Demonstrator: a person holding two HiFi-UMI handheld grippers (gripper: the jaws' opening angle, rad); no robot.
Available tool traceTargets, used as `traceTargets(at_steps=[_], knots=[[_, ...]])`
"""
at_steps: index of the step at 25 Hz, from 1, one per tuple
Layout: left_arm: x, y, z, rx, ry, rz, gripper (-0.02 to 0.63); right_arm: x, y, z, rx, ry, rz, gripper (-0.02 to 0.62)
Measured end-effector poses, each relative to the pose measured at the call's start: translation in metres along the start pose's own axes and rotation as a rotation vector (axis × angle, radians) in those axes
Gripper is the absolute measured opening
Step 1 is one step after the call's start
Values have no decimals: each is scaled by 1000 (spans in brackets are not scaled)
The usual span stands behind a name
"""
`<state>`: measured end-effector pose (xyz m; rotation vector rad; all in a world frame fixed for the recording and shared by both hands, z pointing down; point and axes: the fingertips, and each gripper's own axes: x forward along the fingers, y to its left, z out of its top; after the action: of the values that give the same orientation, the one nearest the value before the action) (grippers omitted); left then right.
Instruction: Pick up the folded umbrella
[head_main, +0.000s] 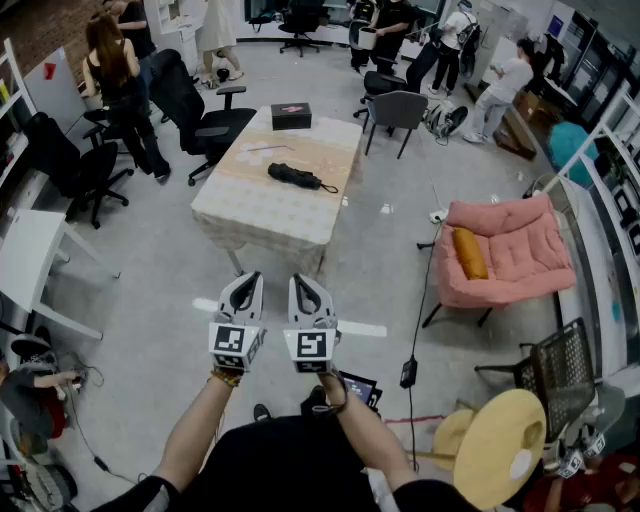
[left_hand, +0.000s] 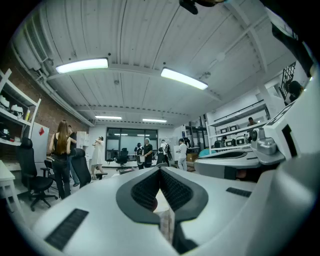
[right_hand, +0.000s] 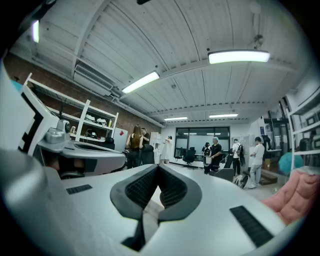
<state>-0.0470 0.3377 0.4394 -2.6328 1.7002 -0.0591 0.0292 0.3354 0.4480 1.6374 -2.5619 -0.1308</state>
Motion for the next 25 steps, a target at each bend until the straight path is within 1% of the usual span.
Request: traceTargets(at_steps=[4,12,18,21,25], knots=[[16,-4,-5,8,9,3,14,9,-16,-7,52,-13,39,15],[47,-27,-6,16,30,4,14,11,-50,-14,38,-25,78,15],[67,-42,-5,22,36,13,14,14,-74,-14,47,-31,117,17],[74,-43,-7,23,42,14,14,21,-80,-14,45,-33,132,17],[80,-34,-12,17,51,15,14,34,-81,-17,52,-26,136,17]])
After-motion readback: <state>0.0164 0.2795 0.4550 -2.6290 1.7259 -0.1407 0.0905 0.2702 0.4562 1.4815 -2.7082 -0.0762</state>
